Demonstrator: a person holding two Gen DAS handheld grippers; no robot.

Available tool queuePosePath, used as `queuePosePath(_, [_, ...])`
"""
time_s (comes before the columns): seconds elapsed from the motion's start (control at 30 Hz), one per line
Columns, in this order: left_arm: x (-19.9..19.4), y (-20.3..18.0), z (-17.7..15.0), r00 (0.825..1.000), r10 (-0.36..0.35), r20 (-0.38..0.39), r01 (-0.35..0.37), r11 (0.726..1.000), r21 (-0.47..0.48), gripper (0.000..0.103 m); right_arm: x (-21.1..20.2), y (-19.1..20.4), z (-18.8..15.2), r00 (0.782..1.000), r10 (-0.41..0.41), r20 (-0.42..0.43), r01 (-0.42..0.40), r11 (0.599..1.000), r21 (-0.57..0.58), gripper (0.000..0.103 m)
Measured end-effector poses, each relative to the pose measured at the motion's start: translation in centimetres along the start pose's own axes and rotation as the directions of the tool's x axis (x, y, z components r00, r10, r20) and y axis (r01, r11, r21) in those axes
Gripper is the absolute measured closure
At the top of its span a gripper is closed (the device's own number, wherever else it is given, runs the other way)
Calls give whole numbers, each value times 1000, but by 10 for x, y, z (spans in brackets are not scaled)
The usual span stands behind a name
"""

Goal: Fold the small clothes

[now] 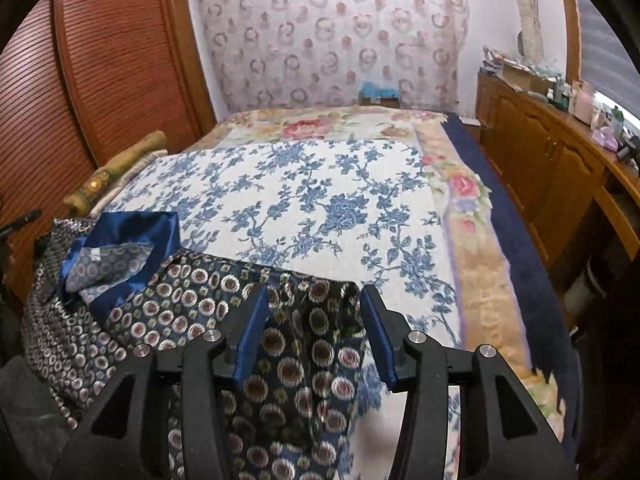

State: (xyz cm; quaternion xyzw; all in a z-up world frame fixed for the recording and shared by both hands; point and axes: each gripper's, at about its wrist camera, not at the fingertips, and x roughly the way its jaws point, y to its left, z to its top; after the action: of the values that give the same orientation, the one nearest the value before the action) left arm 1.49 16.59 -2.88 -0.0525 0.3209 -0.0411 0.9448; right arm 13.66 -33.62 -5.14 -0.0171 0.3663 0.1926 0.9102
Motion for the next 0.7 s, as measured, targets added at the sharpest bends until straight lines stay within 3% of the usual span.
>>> queuePosePath(0.7, [64,0,-35,976,29,-214,-32,999,-10,56,50,-22,-10,993,-19,-116,24,999,43,46])
